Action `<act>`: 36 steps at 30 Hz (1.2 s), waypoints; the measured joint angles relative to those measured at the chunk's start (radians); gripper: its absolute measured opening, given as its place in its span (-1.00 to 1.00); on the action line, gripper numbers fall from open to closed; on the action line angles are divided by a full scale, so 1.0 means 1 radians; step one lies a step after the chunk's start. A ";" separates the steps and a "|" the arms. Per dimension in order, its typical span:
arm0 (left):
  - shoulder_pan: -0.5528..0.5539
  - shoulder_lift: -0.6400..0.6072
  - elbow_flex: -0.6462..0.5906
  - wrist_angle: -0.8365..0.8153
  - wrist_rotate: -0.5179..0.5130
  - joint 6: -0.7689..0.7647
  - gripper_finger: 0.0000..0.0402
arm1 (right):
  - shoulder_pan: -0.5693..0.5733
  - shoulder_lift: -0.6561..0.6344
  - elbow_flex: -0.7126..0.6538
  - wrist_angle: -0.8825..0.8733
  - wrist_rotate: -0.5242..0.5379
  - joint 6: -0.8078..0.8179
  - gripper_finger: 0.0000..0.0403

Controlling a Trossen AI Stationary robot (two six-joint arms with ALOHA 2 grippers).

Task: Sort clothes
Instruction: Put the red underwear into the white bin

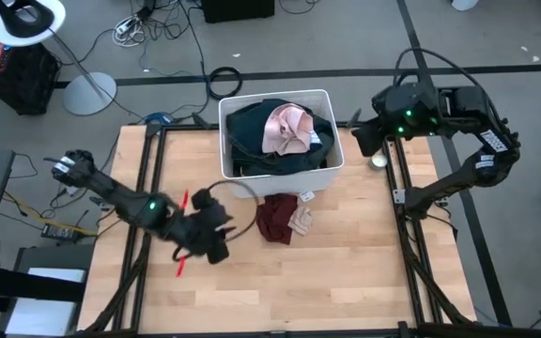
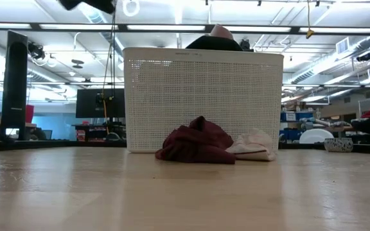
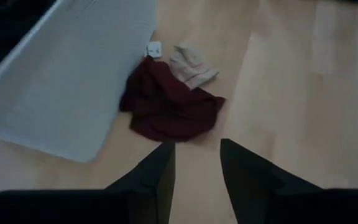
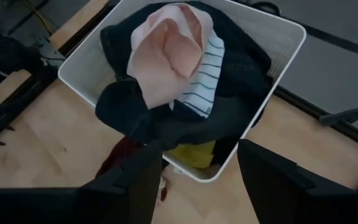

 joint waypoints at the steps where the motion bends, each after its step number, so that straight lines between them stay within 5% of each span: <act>1: -0.026 0.000 -0.008 0.004 -0.026 -0.045 -0.34 | 0.016 0.000 0.000 0.000 0.014 0.005 0.05; 8: -0.074 0.047 -0.056 0.166 -0.116 -0.183 -0.34 | 0.095 0.000 0.000 -0.002 0.037 -0.045 0.04; 19: 0.032 0.376 -0.059 0.525 -0.128 -0.357 -0.40 | 0.120 -0.009 -0.001 -0.040 -0.074 -0.182 0.03; 36: 0.249 0.649 -0.059 0.755 -0.026 -0.289 -0.45 | 0.138 -0.081 -0.001 -0.039 -0.086 -0.265 0.02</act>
